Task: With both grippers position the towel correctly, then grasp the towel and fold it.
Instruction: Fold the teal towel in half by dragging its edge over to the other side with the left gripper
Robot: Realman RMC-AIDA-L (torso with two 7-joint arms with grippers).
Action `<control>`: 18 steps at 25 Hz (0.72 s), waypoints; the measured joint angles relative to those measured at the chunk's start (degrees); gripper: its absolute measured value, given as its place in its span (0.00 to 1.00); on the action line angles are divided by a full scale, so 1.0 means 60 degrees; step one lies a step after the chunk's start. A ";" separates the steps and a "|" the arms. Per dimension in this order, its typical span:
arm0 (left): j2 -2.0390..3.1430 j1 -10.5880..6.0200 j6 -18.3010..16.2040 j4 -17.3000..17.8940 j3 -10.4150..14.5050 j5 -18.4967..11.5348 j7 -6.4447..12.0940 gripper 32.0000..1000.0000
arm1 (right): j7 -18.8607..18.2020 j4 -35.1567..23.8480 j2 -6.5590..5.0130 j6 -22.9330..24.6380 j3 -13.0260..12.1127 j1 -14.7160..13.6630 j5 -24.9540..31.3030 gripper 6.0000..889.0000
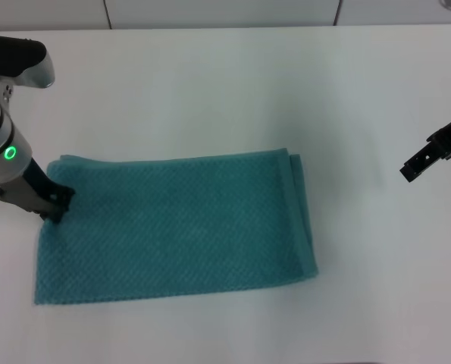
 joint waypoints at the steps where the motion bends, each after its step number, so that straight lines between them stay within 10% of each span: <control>1: 0.0015 0.0000 0.0034 0.0007 -0.0001 0.0012 0.0000 0.04 | -0.0001 0.0000 -0.0001 0.0000 0.0001 -0.0001 0.0000 0.97; 18: 0.0408 -0.0001 0.0187 0.0031 0.0076 0.0029 -0.0001 0.04 | -0.0004 0.0001 -0.0014 0.0000 0.0001 0.0013 0.0002 0.97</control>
